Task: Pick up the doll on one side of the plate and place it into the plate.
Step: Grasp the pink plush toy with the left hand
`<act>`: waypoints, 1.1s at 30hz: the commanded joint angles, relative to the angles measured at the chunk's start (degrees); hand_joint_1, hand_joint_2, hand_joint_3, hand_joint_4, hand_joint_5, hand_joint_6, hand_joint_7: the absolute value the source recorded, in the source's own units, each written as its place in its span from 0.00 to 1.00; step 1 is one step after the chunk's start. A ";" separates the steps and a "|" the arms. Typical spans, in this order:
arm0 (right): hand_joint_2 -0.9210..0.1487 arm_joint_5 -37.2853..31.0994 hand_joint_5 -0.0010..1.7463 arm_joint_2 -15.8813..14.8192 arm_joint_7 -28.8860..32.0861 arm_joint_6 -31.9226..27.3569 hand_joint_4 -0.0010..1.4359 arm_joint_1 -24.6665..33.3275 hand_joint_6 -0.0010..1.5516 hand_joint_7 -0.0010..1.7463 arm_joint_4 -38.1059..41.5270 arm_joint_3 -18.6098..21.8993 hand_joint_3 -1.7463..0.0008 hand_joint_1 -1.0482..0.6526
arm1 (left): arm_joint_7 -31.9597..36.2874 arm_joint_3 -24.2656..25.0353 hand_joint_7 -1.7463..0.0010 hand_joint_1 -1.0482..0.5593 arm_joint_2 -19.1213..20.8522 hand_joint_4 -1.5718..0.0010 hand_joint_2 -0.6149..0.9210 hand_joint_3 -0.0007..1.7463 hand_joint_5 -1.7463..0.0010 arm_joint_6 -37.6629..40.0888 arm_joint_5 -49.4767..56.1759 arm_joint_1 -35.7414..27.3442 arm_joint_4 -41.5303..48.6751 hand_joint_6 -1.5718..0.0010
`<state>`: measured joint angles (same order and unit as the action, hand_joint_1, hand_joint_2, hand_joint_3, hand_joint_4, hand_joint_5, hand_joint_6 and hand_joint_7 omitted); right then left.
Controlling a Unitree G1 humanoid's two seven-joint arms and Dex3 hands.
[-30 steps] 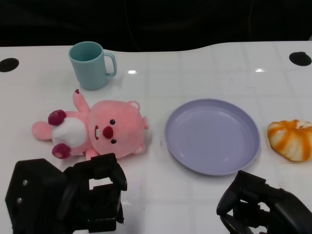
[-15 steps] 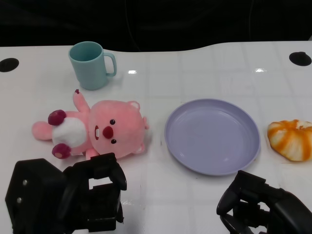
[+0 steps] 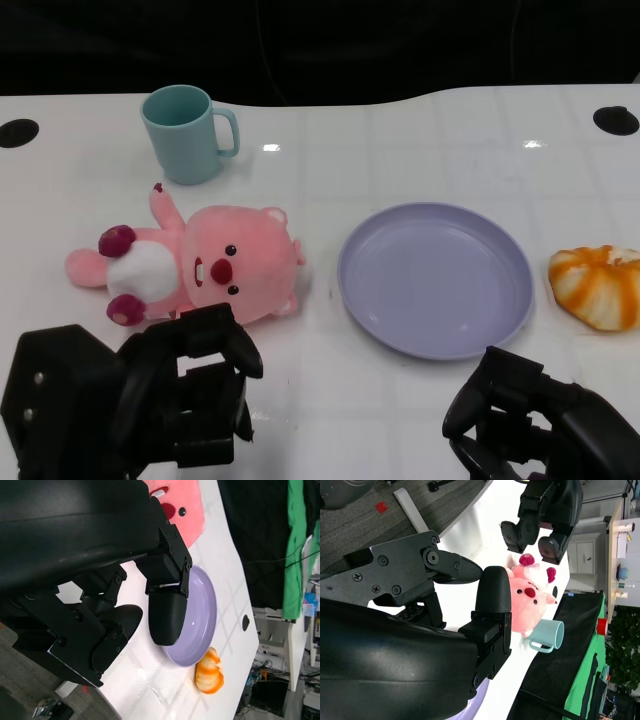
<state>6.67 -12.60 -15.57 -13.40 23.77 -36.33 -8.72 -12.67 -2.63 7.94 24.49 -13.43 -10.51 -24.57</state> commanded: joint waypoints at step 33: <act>0.04 1.29 1.00 -0.31 -0.59 0.67 0.46 0.27 0.30 0.94 0.87 1.58 0.66 0.47 | -6.51 -4.52 1.00 0.28 25.84 1.00 0.98 0.00 0.72 -7.73 34.44 17.30 3.20 0.86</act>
<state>7.32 -12.60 -16.08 -13.25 23.57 -35.16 -7.69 -18.29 -6.33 31.59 16.17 18.22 5.27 -22.20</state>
